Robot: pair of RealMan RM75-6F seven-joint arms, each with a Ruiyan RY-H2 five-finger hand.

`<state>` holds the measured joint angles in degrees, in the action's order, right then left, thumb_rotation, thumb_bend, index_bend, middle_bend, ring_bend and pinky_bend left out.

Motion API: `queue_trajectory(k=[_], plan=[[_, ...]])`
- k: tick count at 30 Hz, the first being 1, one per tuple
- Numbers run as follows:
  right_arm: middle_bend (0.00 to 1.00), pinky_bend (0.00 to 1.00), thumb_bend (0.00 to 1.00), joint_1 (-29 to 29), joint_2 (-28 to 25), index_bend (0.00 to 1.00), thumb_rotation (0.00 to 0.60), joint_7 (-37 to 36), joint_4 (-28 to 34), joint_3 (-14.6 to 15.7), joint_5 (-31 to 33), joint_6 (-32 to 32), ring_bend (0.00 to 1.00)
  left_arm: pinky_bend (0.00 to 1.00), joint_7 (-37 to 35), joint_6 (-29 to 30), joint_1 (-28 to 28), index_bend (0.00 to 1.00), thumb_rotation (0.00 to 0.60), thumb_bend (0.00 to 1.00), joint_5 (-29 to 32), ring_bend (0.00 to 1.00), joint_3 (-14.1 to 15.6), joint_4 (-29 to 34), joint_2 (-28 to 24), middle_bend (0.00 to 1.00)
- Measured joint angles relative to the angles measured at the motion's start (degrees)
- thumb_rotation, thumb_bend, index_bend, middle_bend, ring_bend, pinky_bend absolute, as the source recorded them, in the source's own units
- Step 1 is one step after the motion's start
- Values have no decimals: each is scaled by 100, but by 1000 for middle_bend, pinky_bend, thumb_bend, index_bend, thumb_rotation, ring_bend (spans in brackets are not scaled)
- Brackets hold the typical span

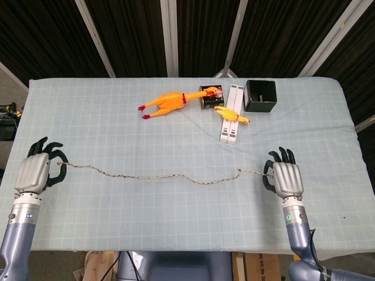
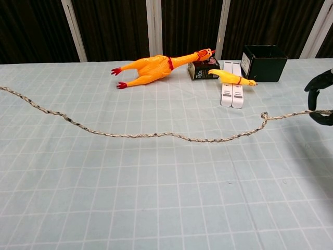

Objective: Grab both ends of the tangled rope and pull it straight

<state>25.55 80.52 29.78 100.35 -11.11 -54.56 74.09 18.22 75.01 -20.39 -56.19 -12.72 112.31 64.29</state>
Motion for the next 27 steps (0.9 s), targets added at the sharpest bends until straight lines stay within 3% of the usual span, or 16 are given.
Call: queue_trajectory(k=[11, 27], plan=[[233, 0, 456, -201, -103, 648, 600, -243, -190, 143, 79, -33, 0, 10, -335, -29, 217, 638, 600, 660, -187, 28, 248, -116, -205, 213], [233, 0, 456, -271, -28, 648, 600, -301, -488, 176, 131, -107, 0, 10, -564, -116, 302, 638, 600, 660, -180, 28, 342, -486, -126, 213]])
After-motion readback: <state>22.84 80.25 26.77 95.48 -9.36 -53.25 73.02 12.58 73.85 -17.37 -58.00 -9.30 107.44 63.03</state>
